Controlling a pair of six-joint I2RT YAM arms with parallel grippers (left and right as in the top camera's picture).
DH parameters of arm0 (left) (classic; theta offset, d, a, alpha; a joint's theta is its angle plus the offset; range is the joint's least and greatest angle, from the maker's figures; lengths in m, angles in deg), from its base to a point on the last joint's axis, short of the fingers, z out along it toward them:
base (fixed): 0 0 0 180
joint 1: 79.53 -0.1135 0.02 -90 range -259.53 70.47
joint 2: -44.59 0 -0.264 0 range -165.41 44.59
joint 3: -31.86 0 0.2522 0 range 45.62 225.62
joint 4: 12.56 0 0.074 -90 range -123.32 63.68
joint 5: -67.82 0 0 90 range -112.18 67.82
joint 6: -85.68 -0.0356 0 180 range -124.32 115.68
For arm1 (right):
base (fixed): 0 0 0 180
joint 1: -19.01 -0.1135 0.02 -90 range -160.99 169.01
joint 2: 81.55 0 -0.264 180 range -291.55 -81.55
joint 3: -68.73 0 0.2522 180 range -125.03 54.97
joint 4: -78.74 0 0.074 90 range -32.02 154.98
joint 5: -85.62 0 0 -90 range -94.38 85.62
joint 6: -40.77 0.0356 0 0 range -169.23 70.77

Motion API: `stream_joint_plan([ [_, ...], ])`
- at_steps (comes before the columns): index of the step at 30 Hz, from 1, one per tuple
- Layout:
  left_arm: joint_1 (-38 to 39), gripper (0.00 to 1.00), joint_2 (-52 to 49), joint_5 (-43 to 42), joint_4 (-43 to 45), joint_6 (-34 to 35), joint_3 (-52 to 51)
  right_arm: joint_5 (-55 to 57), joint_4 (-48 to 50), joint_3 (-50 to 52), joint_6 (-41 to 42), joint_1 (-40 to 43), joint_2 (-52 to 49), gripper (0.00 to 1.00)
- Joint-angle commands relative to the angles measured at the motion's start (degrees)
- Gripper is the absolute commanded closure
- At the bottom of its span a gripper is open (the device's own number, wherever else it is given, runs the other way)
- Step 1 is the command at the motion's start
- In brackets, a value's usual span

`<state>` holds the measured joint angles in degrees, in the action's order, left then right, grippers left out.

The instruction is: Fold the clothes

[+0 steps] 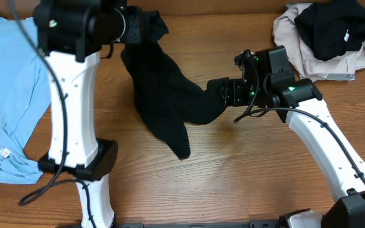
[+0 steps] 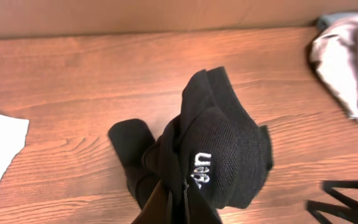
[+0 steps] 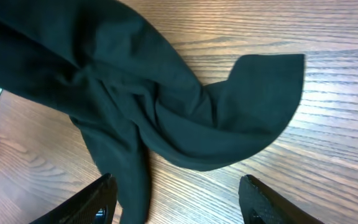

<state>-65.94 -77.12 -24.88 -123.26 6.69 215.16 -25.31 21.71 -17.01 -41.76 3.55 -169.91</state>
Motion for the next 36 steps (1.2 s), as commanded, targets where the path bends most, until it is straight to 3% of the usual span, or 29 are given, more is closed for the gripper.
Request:
stream_joint_plan([
  [1, 0.9, 0.96, 7.1, -2.1, 0.2, 1.1, 1.7, -2.3, 0.0, -0.4, 0.4, -0.2, 0.3, 0.36],
  [9, 7.3, 0.96, 15.6, -4.9, 0.2, 1.1, 1.0, -5.3, -4.7, -0.4, 2.2, -0.4, 1.6, 0.42],
  [17, 11.5, 0.96, 18.4, -2.8, 0.2, 1.0, -5.1, -1.6, -7.8, -0.3, 1.5, -5.6, 1.9, 0.36],
  [22, 11.5, 0.96, 18.4, -0.2, 0.2, 1.1, -8.0, 4.8, -4.0, -0.3, 1.8, -7.1, -2.3, 0.3],
  [29, 11.4, 0.96, 18.4, 6.3, 0.2, 1.9, -9.4, 8.3, 8.9, -0.4, 2.7, -6.0, -12.7, 0.3],
  [36, 10.0, 0.96, 18.3, 8.1, 0.2, 3.5, -10.2, 7.2, 3.5, -0.5, 3.7, -5.3, -15.4, 0.3],
])
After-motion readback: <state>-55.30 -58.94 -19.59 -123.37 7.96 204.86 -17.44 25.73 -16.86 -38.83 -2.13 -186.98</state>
